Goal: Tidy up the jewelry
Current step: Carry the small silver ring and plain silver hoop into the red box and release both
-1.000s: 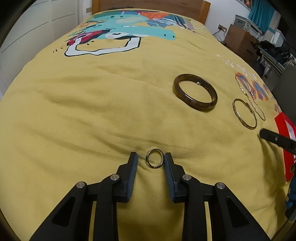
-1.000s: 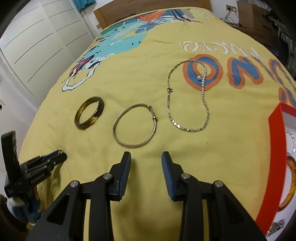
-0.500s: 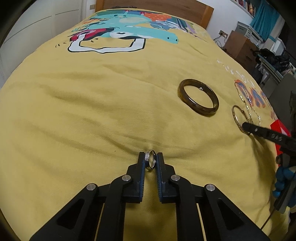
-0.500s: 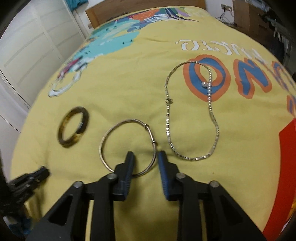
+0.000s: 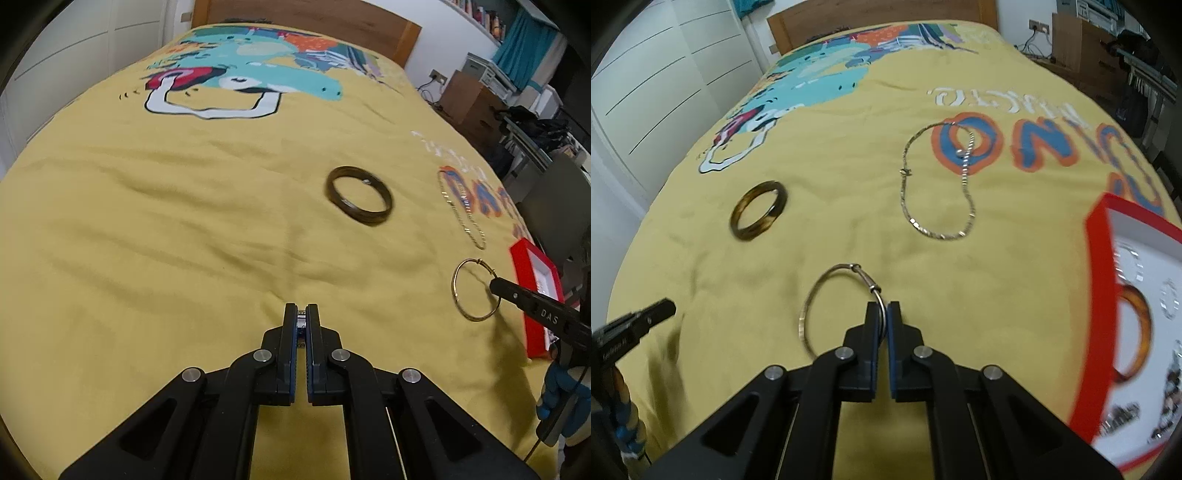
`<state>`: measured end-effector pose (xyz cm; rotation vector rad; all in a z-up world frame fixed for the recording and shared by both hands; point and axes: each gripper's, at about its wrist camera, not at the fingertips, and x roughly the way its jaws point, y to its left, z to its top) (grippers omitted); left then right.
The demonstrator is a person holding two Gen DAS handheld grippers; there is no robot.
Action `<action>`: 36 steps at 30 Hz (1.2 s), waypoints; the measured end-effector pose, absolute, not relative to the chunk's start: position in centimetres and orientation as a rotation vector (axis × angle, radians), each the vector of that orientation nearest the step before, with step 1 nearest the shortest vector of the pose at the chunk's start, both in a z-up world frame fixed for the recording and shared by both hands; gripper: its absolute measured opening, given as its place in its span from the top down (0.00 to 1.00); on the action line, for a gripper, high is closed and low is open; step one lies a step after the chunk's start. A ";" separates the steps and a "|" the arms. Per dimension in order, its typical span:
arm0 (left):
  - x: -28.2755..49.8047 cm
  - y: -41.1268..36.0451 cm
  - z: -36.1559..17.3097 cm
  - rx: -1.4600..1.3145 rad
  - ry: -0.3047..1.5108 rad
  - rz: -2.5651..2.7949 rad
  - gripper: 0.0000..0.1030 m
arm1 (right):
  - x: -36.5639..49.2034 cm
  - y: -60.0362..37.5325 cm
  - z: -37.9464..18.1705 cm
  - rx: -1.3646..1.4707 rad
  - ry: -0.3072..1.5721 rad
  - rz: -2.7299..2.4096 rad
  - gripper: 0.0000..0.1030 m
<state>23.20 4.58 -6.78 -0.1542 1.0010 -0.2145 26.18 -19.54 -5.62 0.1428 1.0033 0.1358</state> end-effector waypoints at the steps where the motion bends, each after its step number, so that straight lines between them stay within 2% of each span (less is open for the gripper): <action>1: 22.9 4.4 -6.5 -0.151 0.997 -0.217 0.97 | 25.5 -19.8 -5.1 0.145 0.994 0.136 0.97; 13: 18.7 -0.5 -2.5 -0.116 0.954 -0.303 0.97 | 18.4 -25.4 0.8 0.169 0.875 0.071 0.97; 23: 18.4 -10.2 0.0 -0.069 0.948 -0.478 0.97 | 16.0 -33.5 4.0 0.192 0.795 -0.027 0.98; 36: 20.1 -26.9 -1.5 0.061 0.987 -0.708 0.97 | 16.7 -41.8 1.2 0.266 0.821 -0.100 0.97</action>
